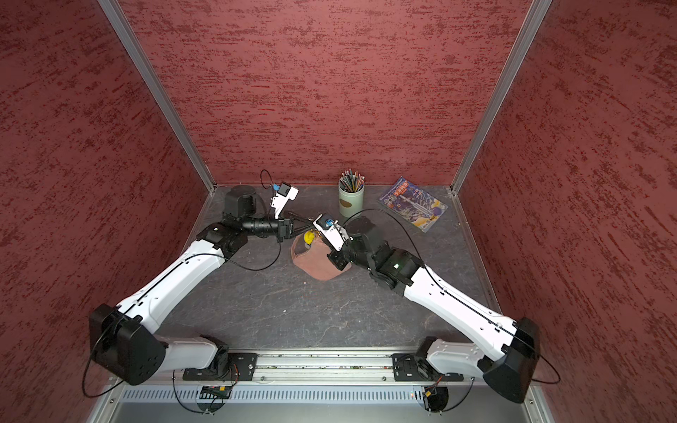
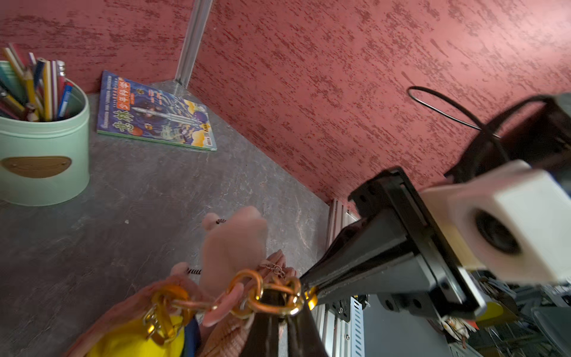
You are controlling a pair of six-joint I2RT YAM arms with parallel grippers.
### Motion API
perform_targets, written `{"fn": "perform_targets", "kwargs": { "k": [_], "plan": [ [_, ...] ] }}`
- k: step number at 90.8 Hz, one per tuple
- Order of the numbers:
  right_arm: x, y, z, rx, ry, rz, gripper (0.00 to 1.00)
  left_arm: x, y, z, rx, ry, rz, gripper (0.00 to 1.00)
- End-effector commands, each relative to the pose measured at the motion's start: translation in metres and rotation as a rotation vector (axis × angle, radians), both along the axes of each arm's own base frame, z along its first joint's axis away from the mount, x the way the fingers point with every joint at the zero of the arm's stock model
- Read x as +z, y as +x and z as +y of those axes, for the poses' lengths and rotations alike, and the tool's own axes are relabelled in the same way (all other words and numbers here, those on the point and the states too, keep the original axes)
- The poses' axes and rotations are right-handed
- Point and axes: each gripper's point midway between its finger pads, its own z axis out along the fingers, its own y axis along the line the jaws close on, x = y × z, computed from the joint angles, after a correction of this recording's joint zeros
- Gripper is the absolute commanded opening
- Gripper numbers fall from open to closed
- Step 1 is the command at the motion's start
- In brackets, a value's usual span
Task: Remove the decoration from the bag
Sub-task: Remove the decoration item from the bag.
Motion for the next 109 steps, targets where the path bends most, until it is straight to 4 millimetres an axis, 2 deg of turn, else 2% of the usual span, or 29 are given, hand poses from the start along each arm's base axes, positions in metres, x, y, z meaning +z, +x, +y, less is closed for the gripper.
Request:
{"fn": "perform_targets", "kwargs": {
  "k": [1,14,24,38,50,61,70,78,88,89,94,109],
  "plan": [
    [0.011,0.032,-0.037,-0.301,-0.21,-0.196,0.0,0.002,0.022,0.002,0.102,0.011,-0.042,0.04],
    [0.02,0.029,-0.026,-0.347,-0.223,-0.269,0.04,0.0,0.033,0.001,0.16,-0.025,-0.058,0.02],
    [0.013,0.024,-0.018,-0.341,-0.183,-0.217,0.09,0.0,0.034,-0.002,0.161,-0.046,-0.067,0.02],
    [0.001,0.004,0.003,-0.204,-0.077,-0.089,0.23,0.001,0.027,-0.004,0.113,-0.067,-0.104,0.02],
    [0.006,-0.019,0.012,-0.067,0.03,-0.017,0.3,0.001,0.016,-0.003,0.034,-0.08,-0.154,0.01],
    [0.02,-0.029,0.005,0.022,0.176,0.071,0.3,0.008,0.009,0.0,-0.048,-0.114,-0.222,0.0],
    [0.042,-0.024,-0.017,0.051,0.32,0.109,0.3,0.011,-0.004,-0.001,-0.126,-0.123,-0.307,0.0],
    [0.05,-0.015,-0.033,0.104,0.407,0.163,0.3,0.012,-0.017,-0.001,-0.201,-0.126,-0.368,0.0],
    [0.048,-0.004,-0.041,0.223,0.482,0.227,0.31,0.012,-0.03,0.001,-0.288,-0.127,-0.396,0.0],
    [0.049,-0.008,-0.039,0.267,0.492,0.243,0.31,0.012,-0.031,0.001,-0.293,-0.127,-0.397,0.0],
    [0.043,-0.006,-0.036,0.338,0.5,0.278,0.33,0.015,-0.035,0.003,-0.322,-0.131,-0.401,0.0],
    [0.023,-0.003,-0.028,0.411,0.406,0.26,0.5,0.021,-0.036,0.005,-0.339,-0.132,-0.405,0.0]
  ]
}}
